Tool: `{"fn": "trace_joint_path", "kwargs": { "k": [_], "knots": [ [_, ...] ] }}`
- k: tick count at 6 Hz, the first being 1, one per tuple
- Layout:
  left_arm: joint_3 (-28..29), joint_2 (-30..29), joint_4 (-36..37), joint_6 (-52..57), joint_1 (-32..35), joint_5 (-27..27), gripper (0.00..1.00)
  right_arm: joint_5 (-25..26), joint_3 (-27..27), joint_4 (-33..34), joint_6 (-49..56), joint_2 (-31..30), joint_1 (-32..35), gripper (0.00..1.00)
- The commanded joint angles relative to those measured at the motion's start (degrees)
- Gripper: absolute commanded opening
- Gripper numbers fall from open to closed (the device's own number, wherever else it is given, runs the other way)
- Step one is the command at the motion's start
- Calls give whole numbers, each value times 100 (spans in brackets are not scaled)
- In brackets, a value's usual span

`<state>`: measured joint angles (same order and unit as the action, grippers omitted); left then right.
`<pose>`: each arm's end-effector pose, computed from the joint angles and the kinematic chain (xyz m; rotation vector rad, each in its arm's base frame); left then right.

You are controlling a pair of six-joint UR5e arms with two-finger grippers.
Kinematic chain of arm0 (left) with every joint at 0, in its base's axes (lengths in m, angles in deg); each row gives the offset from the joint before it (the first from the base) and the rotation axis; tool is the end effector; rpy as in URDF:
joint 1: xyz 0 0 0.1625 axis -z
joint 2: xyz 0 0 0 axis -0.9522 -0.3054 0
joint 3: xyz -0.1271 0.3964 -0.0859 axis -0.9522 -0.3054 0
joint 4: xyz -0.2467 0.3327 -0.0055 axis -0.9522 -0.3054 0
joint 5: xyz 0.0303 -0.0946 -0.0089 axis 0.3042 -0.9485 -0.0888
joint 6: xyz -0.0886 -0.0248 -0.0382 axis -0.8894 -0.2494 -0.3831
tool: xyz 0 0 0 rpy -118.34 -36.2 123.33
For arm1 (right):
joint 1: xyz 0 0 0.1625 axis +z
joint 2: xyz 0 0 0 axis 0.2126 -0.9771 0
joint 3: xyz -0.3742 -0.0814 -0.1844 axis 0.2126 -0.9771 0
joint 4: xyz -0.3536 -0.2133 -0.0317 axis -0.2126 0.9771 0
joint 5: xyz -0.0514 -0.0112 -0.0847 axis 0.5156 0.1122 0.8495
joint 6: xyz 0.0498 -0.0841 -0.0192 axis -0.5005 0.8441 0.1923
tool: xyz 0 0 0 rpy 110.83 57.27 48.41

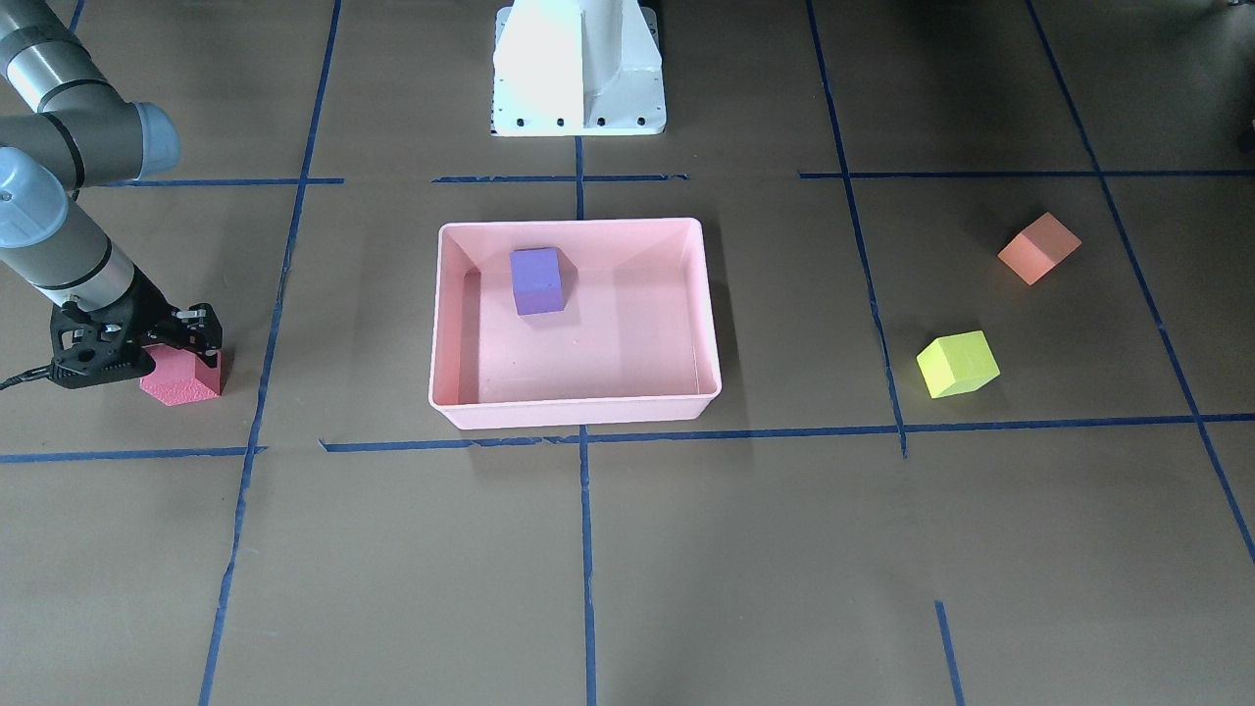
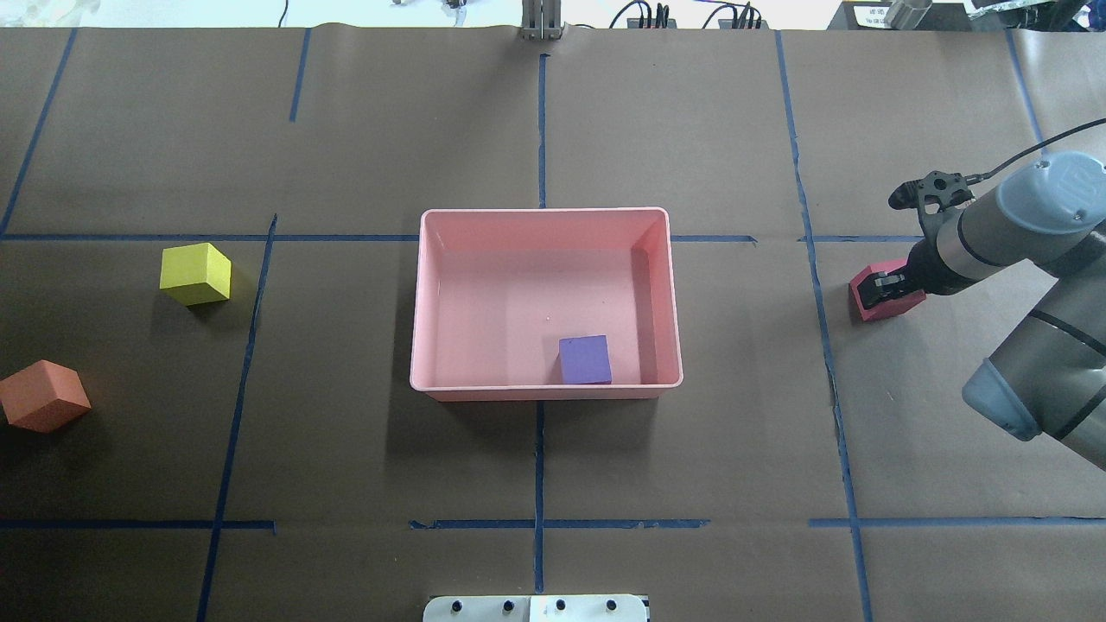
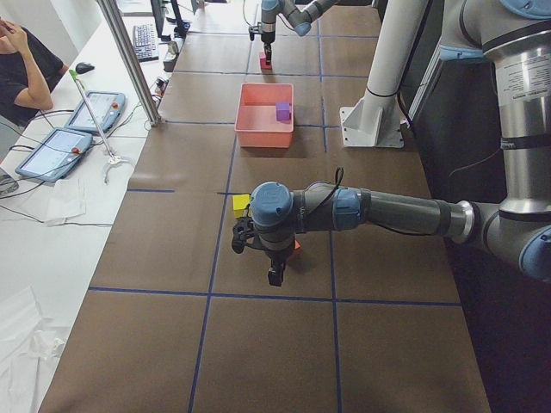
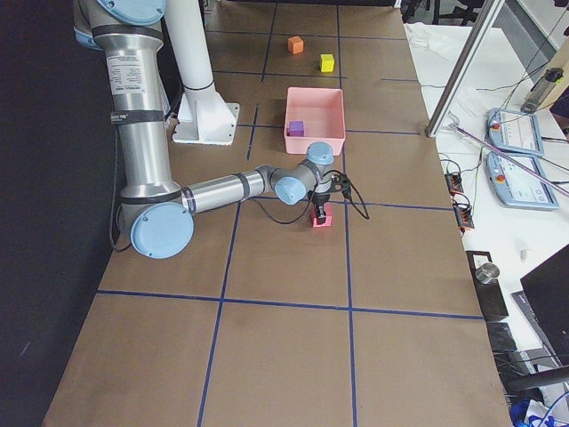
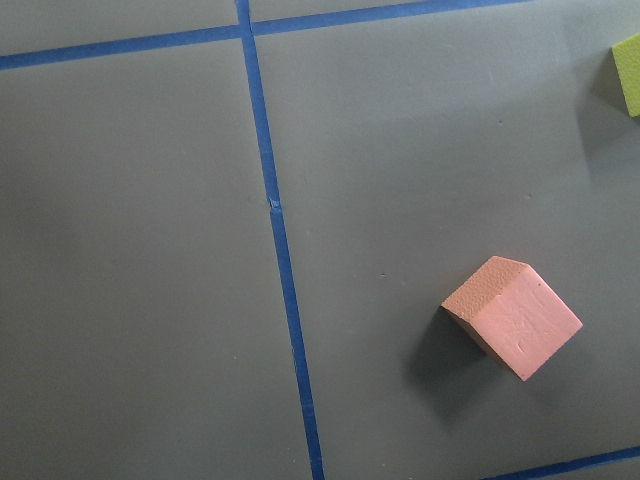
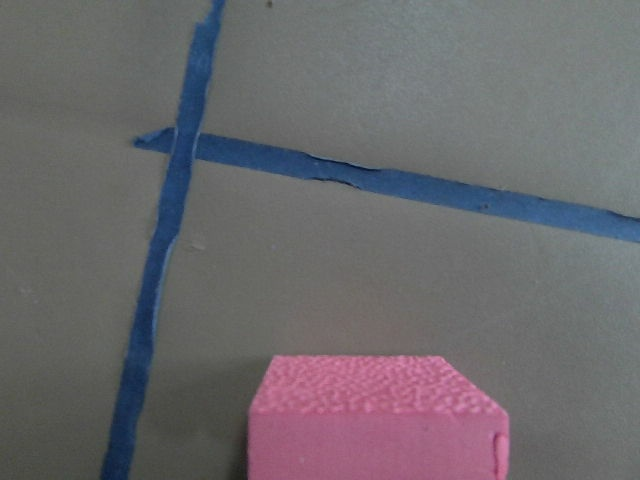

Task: Place blocks into pink bin with both arms
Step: 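Move the right gripper back to the pink cube and grasp it, then carry the pink cube with the right gripper into the bin and release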

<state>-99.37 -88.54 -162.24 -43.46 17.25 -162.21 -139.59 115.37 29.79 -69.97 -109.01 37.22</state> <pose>-0.0539 -0.3872 0.6005 0.0114 0.8696 0.1740 -0.3025 -0.4867 0.5251 0.1381 -0.7490 -0.1408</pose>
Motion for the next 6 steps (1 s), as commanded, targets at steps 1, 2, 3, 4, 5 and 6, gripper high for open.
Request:
{"fn": "trace_joint_path", "kwargs": {
  "k": [1,2,3,4,5,6],
  "knots": [
    [-8,7,0,-9,0,2,100,-314,61,260,14,486,-10,3],
    [-8,7,0,-9,0,2,100,-560,462,289,-21,742,103,2],
    [-8,7,0,0,0,2,100,-458,632,281,-73,1084,17,1],
    [1,7,9,0,0,2,100,-361,816,289,-135,1453,-62,1],
    [1,7,9,-9,0,2,100,-360,1053,298,-544,1718,-324,5],
    [1,7,9,-9,0,2,100,-186,1020,298,-1401,2068,-805,5]
  ]
}}
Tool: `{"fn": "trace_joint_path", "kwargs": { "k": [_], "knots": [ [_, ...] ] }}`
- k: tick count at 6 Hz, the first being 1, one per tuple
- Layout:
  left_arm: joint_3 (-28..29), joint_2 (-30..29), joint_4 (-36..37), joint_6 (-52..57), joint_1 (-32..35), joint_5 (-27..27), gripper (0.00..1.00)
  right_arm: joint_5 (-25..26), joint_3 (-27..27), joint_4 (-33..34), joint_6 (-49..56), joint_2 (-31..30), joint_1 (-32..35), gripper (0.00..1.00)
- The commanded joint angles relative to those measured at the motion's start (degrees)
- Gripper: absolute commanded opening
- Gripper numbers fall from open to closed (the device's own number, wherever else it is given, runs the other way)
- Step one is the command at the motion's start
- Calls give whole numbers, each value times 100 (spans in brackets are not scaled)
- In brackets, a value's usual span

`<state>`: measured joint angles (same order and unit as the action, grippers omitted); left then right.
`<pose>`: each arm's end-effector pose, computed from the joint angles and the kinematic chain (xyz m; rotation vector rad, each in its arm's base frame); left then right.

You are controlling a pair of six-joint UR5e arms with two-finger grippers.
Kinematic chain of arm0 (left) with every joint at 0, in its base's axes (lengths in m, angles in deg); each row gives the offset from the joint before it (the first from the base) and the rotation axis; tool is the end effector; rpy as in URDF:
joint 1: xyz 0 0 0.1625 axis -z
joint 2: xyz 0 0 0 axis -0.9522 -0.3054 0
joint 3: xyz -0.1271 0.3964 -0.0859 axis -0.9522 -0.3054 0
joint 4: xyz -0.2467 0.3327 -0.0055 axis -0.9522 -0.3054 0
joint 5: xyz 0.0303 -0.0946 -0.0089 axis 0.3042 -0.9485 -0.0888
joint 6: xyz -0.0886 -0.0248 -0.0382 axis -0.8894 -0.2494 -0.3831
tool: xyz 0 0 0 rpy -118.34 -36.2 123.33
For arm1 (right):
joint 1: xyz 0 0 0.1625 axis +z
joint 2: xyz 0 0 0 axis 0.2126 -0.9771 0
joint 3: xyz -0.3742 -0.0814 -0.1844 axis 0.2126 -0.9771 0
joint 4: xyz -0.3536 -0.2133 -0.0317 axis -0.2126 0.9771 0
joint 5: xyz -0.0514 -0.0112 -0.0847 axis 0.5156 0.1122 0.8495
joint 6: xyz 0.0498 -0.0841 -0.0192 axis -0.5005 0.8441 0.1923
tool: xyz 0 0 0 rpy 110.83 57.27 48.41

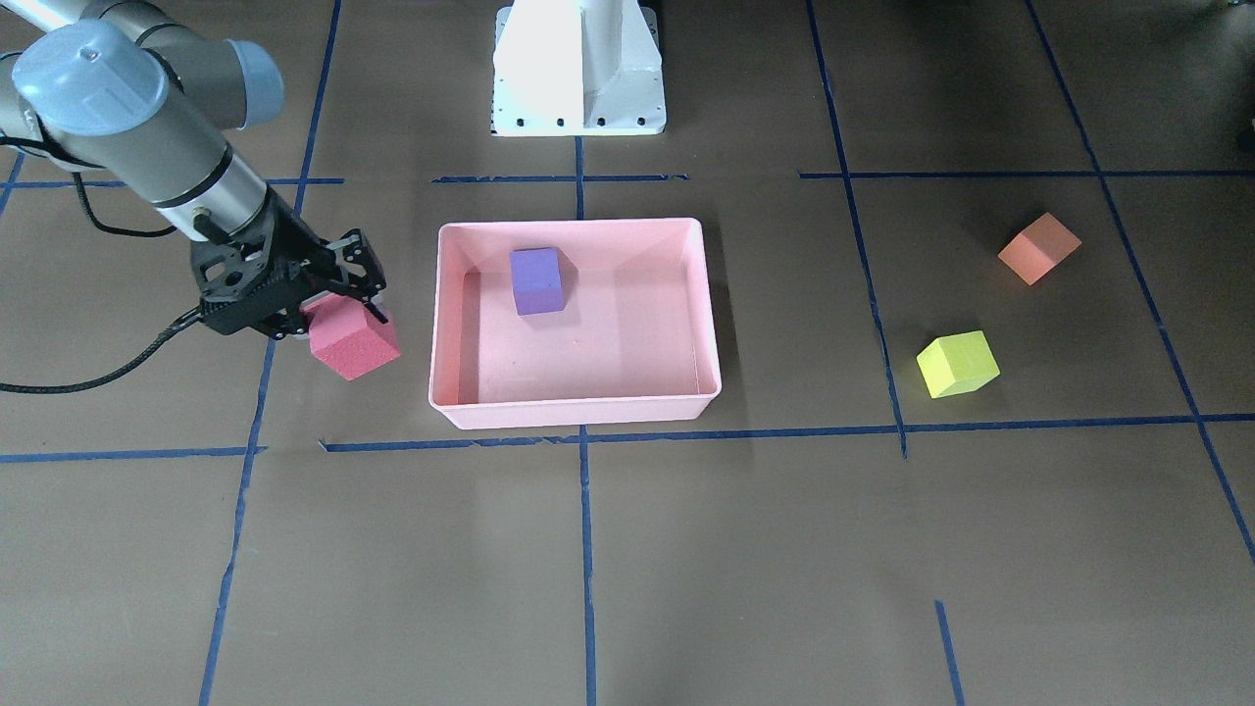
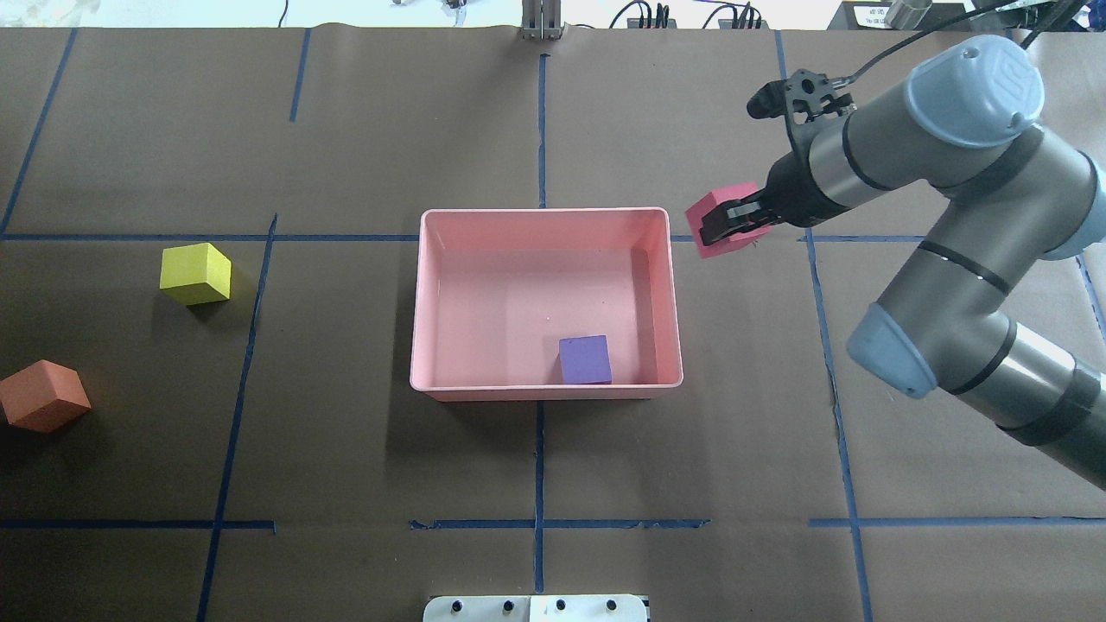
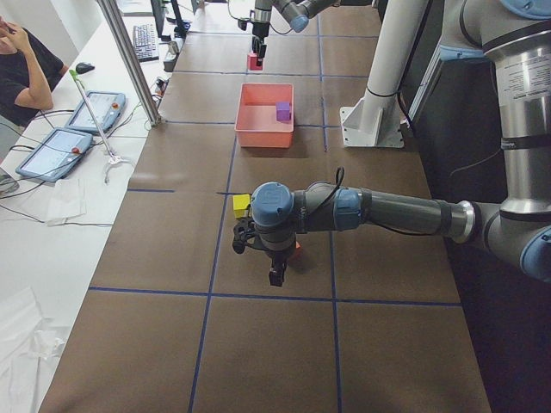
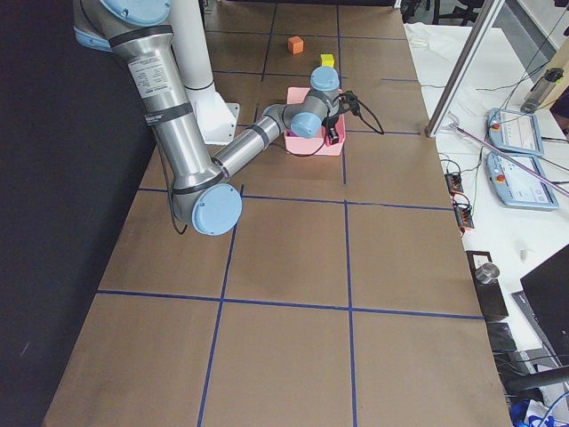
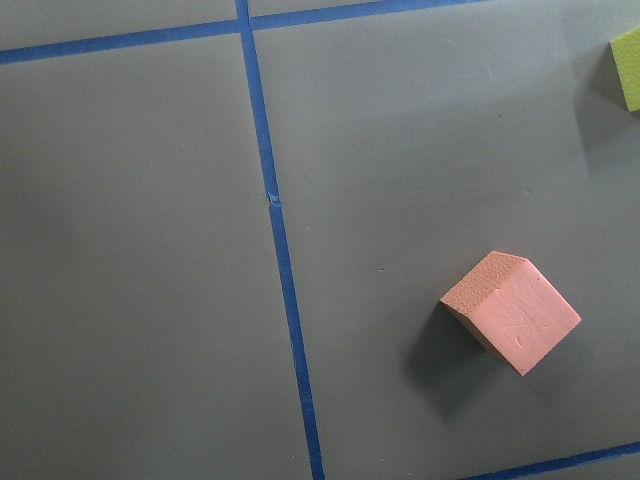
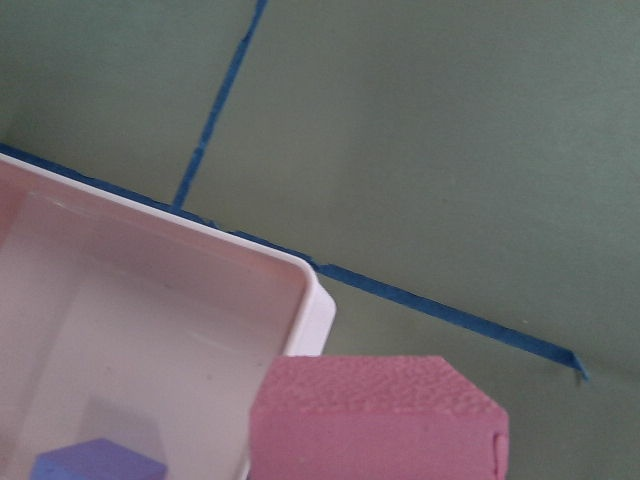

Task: Place blocks into pink bin with both arms
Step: 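Carry the pink cube with the right gripper into the bin and release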

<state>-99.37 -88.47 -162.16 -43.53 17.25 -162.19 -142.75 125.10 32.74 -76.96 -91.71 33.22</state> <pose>-0.0539 -0.3866 0.6012 0.0084 0.8694 0.1717 -0.3669 -0.4894 0.2679 0.3309 -1.0653 -0.2262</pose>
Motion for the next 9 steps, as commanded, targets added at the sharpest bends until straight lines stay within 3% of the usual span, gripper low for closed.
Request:
{"fn": "trace_joint_path", "kwargs": {
  "k": [1,2,3,4,5,7,9],
  "knots": [
    [1,0,1,7,0,-9,100,1219,22,12,-867,472,-1045,5],
    [1,0,1,-2,0,-9,100,1987,-22,308,-1060,587,-1408,8],
    [1,0,1,-2,0,-9,100,2073,-109,459,-1184,727,-1411,20],
    [1,0,1,-2,0,-9,100,2221,-337,460,-1211,859,-1411,59],
    [10,0,1,-2,0,-9,100,2310,-365,495,-1255,860,-1446,73],
    [27,-78,-17,-63,-52,-192,100,2267,-322,486,-1168,852,-1272,84],
    [629,-62,-1108,-63,-132,-193,100,1358,19,574,-1115,328,-520,85]
  ]
}}
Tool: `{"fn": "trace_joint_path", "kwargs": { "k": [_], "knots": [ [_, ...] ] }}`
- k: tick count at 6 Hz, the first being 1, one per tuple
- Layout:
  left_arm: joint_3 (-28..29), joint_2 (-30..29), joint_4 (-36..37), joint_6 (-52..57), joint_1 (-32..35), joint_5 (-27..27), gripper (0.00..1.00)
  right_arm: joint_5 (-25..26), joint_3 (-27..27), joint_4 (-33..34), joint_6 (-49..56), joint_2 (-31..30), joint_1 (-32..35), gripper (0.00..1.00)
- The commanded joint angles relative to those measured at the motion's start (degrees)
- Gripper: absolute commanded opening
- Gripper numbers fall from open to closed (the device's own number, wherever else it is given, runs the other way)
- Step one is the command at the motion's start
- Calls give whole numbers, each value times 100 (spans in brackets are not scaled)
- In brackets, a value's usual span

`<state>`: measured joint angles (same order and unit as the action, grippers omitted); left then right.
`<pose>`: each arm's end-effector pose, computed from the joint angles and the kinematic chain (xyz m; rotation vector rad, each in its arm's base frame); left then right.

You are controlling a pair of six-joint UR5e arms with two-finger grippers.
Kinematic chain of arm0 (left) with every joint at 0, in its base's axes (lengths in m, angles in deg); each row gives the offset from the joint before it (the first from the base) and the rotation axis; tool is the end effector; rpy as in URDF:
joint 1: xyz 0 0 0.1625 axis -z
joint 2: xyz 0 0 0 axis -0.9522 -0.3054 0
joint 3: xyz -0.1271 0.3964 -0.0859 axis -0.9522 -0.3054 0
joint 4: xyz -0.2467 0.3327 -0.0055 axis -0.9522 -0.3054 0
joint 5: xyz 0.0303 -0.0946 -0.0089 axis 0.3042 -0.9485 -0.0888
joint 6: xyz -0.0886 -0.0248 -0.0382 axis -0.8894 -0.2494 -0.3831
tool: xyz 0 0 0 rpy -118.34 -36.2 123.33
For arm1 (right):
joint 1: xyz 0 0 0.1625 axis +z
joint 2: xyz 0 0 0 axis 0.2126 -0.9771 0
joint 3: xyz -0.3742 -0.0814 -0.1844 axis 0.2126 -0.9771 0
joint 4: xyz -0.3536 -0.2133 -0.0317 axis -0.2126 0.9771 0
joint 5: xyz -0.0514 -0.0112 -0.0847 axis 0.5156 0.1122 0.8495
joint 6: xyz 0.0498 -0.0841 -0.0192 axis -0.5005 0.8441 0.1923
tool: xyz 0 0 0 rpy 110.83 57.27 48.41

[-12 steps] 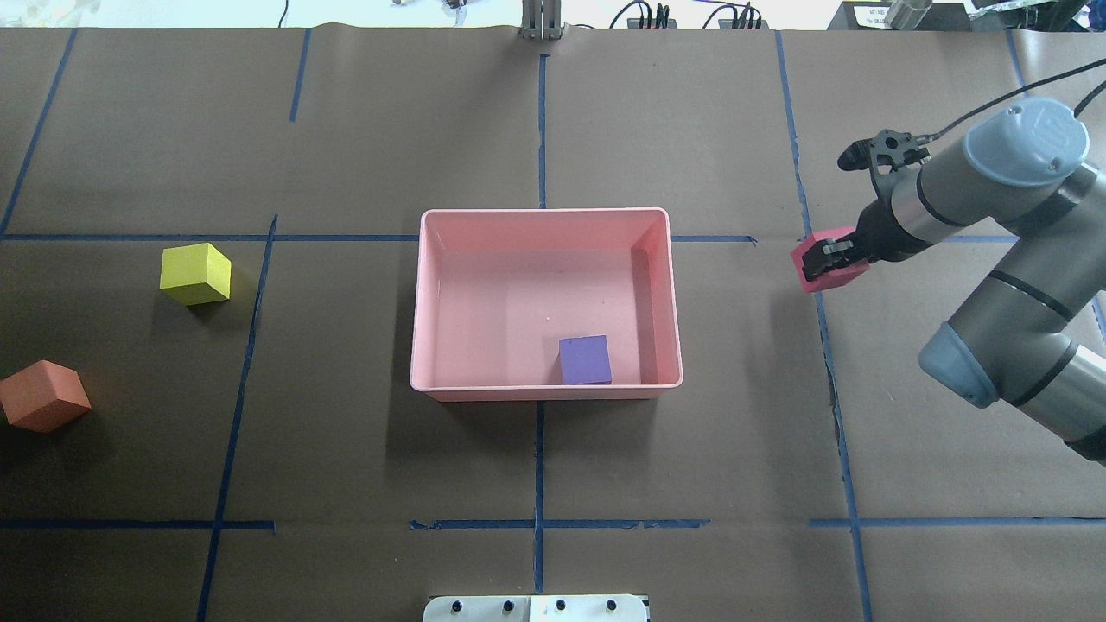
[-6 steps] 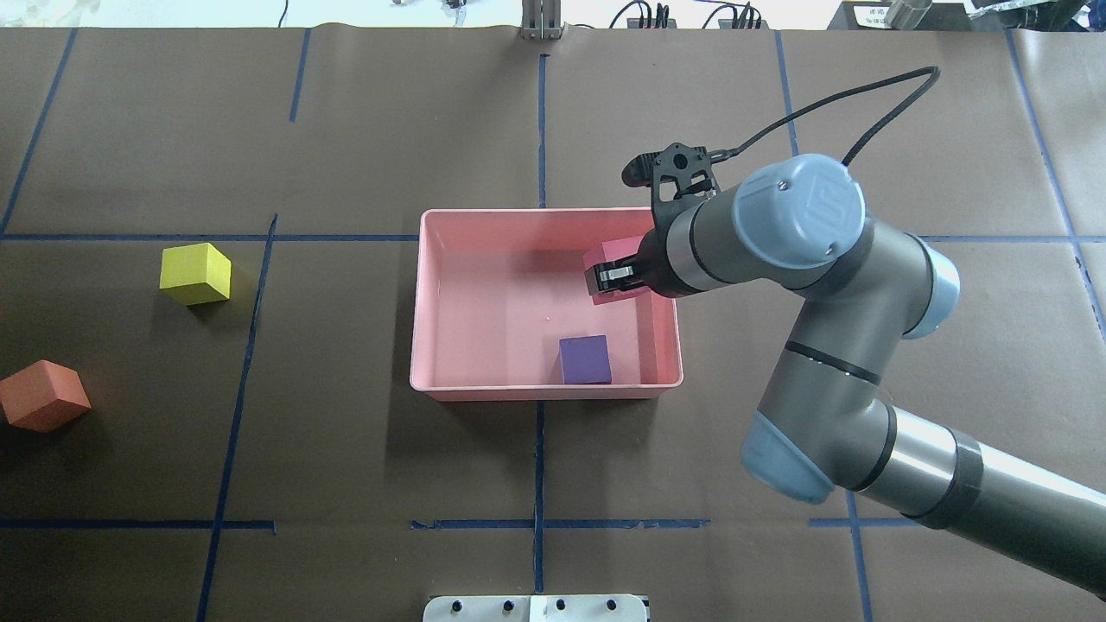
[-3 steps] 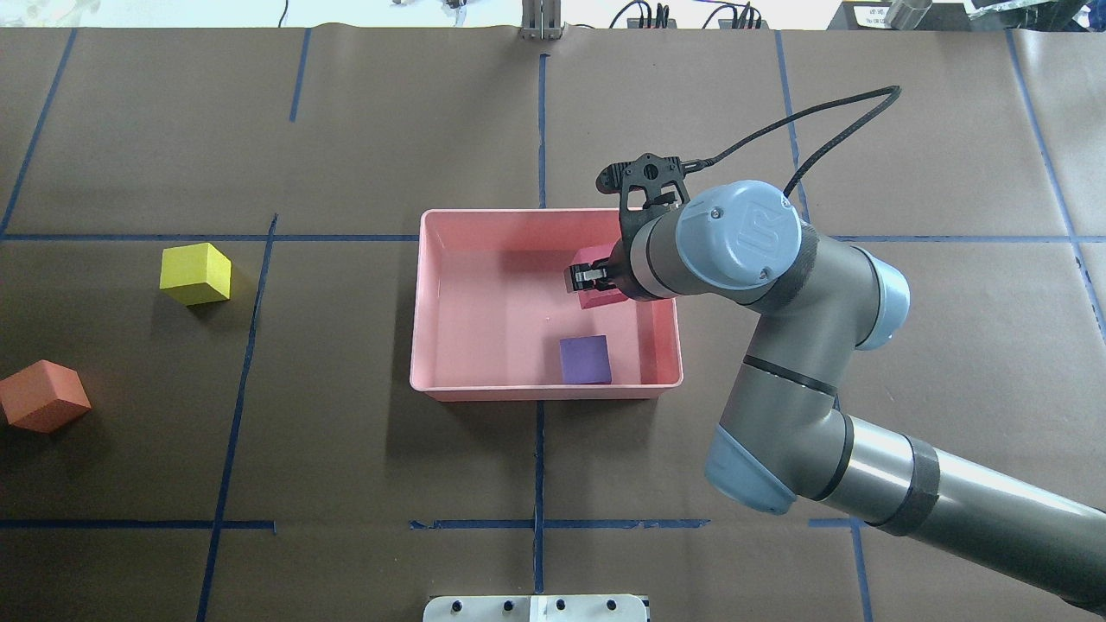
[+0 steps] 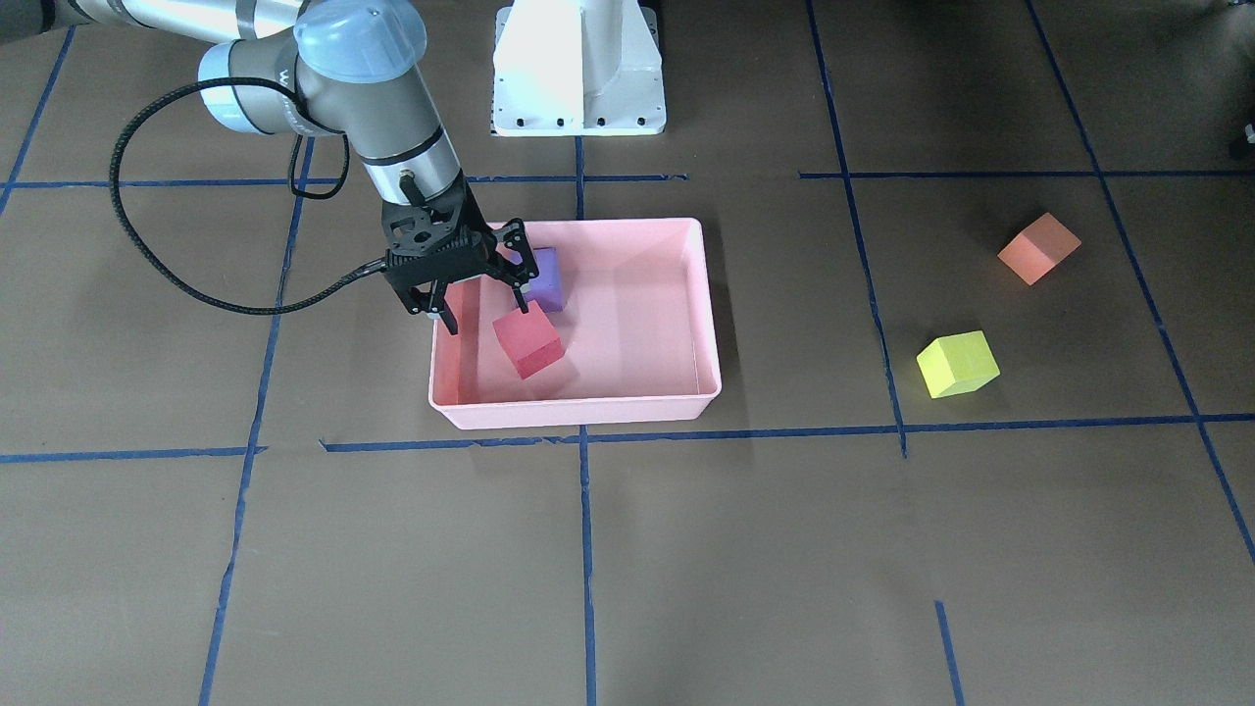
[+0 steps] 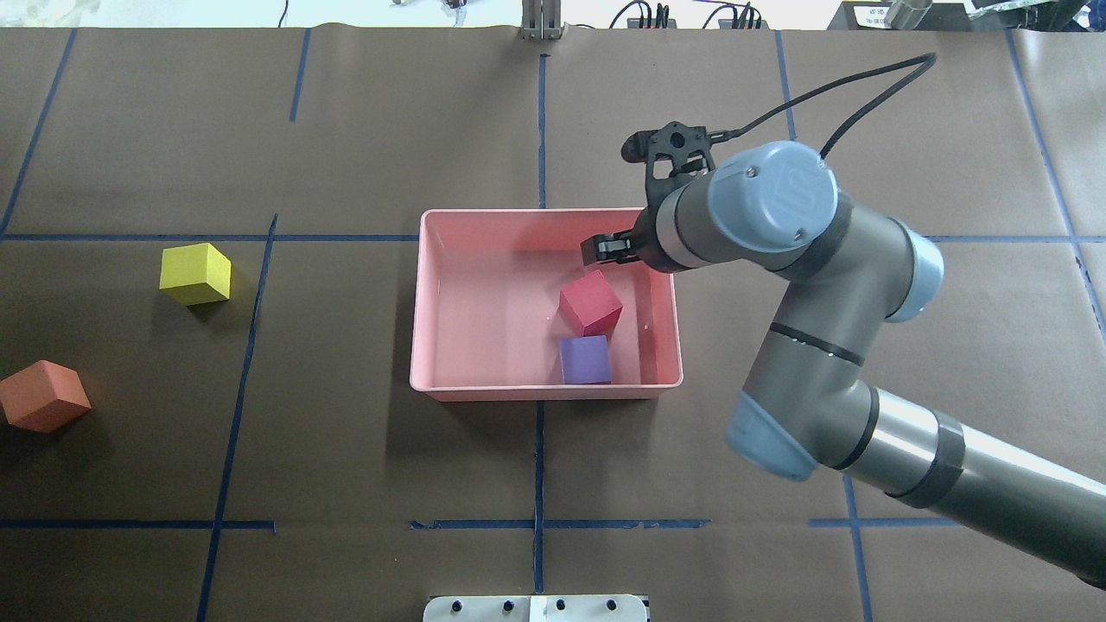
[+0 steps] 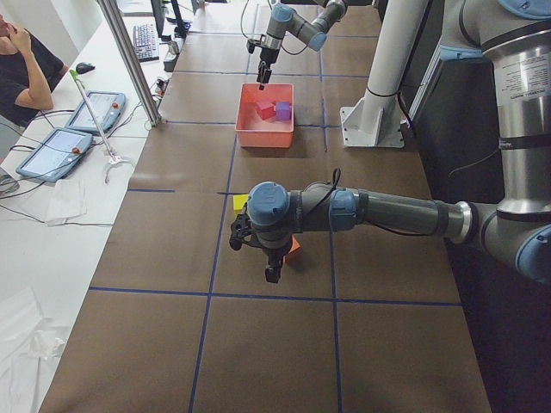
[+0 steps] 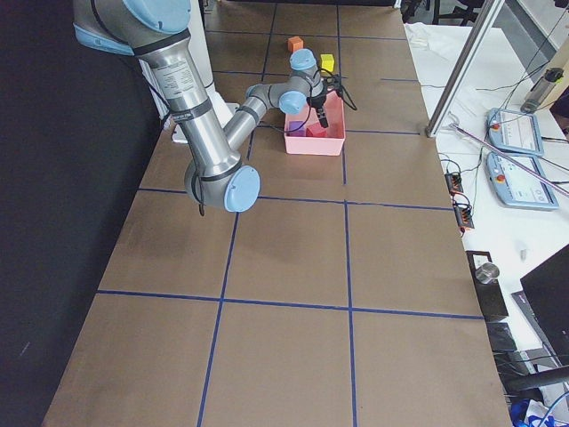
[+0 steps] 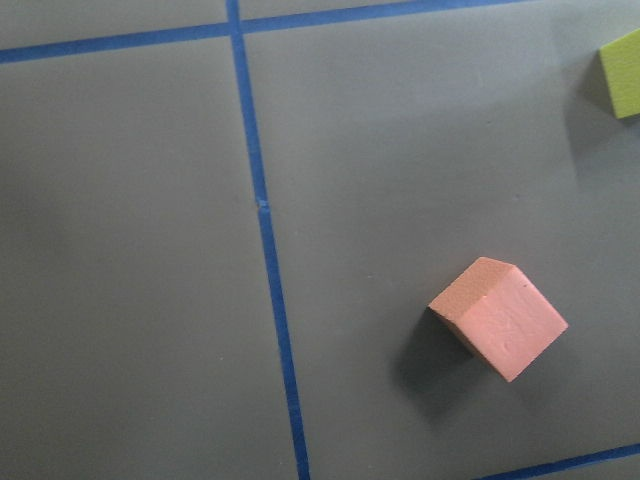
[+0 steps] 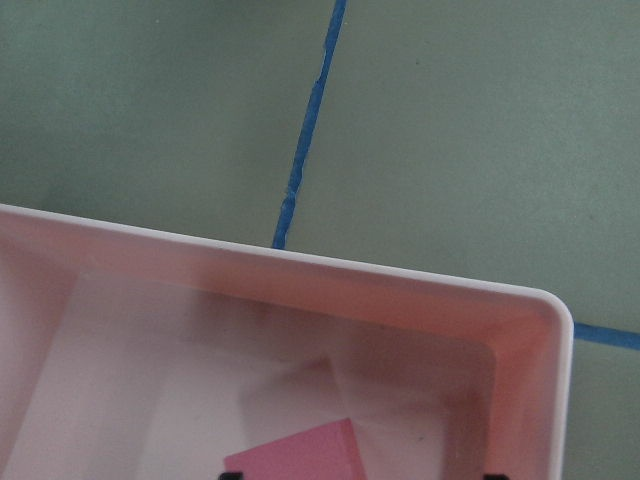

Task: Place blocks into pink bin with both arms
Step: 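Withdraw the right gripper while the left gripper reaches down to the orange cube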

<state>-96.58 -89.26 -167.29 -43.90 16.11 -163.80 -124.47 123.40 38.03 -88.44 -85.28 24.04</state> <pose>-0.0441 -0.3986 0.6087 0.0507 0.8940 0.2066 -0.4487 -0.4671 0.2290 0.3831 -0.9590 -0.0241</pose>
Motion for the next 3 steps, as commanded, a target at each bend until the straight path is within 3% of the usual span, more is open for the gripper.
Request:
{"fn": "trace_joint_path", "kwargs": {
  "k": [1,3],
  "knots": [
    [398,-26,-846,-732,-44,-41,100,-953,452,45,634,-798,847,85],
    [241,-53,-2186,-3642,-1163,-6,100,-2016,631,19,2189,-1731,1945,85]
  ]
}}
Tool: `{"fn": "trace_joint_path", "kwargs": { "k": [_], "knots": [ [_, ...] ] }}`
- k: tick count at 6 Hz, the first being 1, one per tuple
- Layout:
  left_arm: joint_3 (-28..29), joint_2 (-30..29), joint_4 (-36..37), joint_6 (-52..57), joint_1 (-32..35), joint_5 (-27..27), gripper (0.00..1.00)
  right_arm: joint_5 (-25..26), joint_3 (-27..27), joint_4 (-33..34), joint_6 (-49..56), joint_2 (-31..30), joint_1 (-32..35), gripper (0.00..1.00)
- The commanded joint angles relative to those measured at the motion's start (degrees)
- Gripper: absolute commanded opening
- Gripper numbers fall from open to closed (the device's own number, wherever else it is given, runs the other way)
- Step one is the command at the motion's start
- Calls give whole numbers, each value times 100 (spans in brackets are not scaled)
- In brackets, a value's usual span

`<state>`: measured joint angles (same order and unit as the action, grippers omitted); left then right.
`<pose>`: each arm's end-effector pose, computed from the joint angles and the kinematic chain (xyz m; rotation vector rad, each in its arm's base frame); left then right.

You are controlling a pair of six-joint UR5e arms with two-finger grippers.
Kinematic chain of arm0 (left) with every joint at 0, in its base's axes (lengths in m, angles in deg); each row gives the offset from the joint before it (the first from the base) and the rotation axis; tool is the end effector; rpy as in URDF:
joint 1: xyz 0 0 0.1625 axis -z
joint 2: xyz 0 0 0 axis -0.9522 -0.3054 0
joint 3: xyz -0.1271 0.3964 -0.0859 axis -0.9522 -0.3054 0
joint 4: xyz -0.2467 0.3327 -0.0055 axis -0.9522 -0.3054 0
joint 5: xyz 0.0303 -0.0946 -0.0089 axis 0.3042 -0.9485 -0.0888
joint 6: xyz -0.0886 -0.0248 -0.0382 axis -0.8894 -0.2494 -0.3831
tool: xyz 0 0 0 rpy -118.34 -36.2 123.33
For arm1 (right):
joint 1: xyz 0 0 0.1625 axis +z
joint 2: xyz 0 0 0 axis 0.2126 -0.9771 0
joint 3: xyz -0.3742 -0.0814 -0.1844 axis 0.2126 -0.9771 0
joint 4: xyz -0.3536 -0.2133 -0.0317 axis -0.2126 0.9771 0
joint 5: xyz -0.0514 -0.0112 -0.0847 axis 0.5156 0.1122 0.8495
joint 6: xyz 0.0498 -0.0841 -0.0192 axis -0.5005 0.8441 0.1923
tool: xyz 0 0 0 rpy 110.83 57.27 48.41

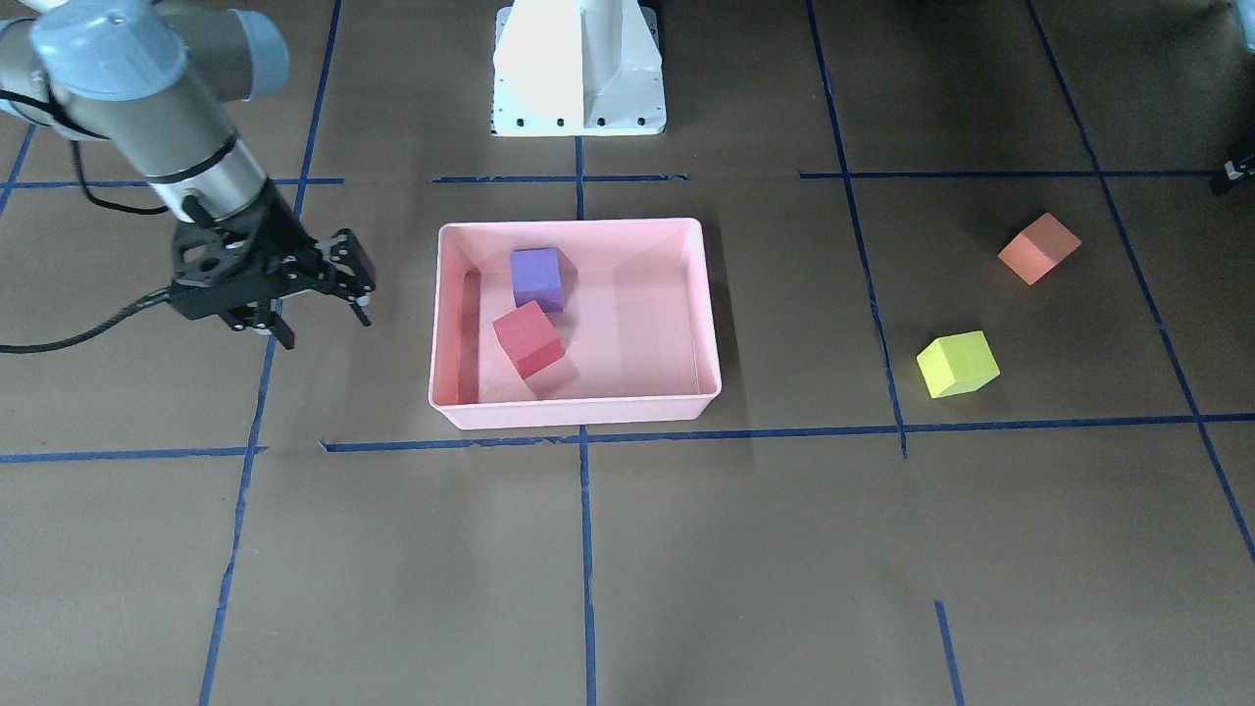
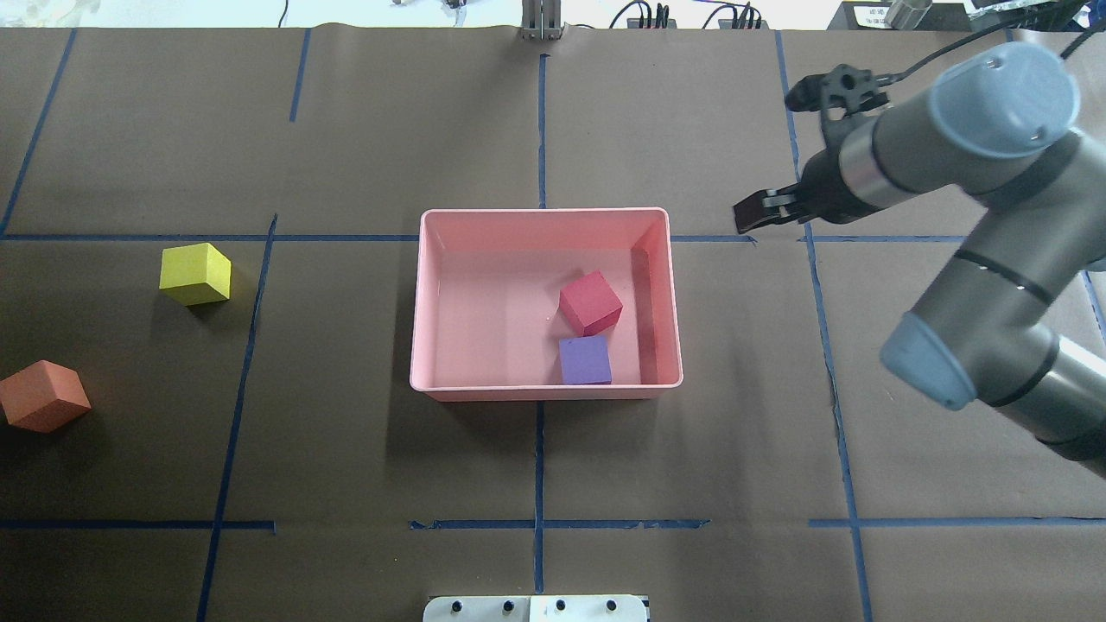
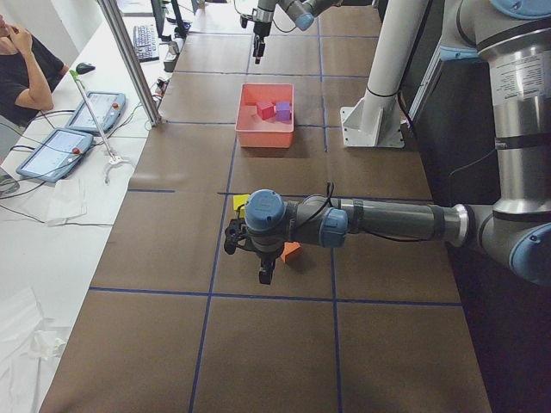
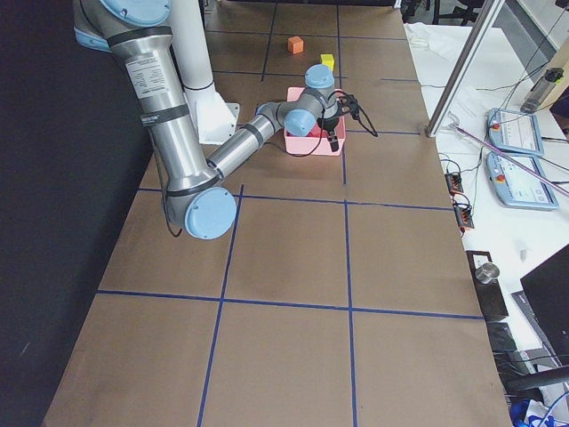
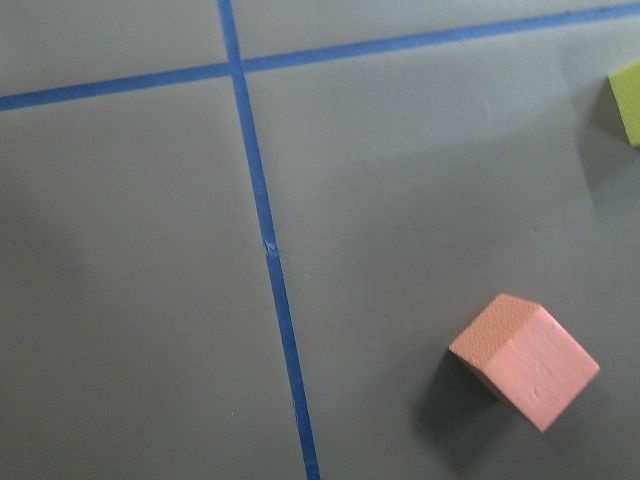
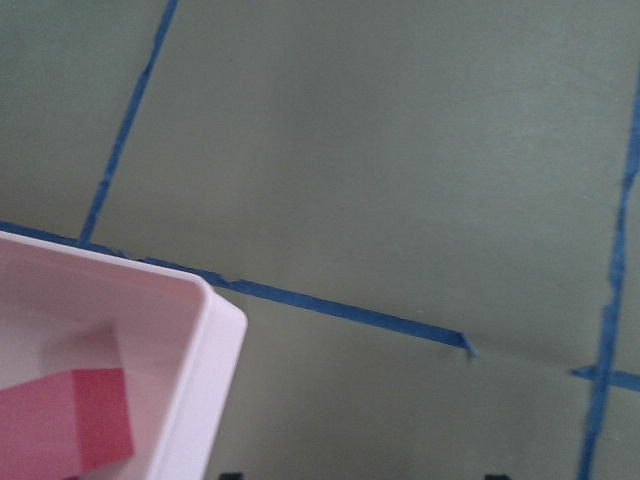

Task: Place blocks into pink bin with both arms
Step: 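Withdraw the right gripper while the left gripper reaches down to the orange cube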

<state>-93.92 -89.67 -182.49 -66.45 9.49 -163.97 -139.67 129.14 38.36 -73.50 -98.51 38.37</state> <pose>0.0047 -0.4170 0.6009 0.0321 0.9109 0.0487 -0.2994 -0.5007 0.3211 0.3321 -0.9179 -0.1340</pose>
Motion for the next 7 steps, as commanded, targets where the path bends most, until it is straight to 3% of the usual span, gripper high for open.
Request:
{"fn": "trace_joint_path", "kwargs": {
  "k": [1,3,7],
  "knots": [
    [70,-91,-1195,-2776,-1238,54,100,-859,57,-31,1328,-750,960,85],
    [106,-91,-1333,-4095,-2015,598,100,-976,39,-14,1668,-859,1141,86],
    [527,-91,-1341,-4355,-2396,679,100,-959,83,-31,1659,-912,1141,86]
  ]
}}
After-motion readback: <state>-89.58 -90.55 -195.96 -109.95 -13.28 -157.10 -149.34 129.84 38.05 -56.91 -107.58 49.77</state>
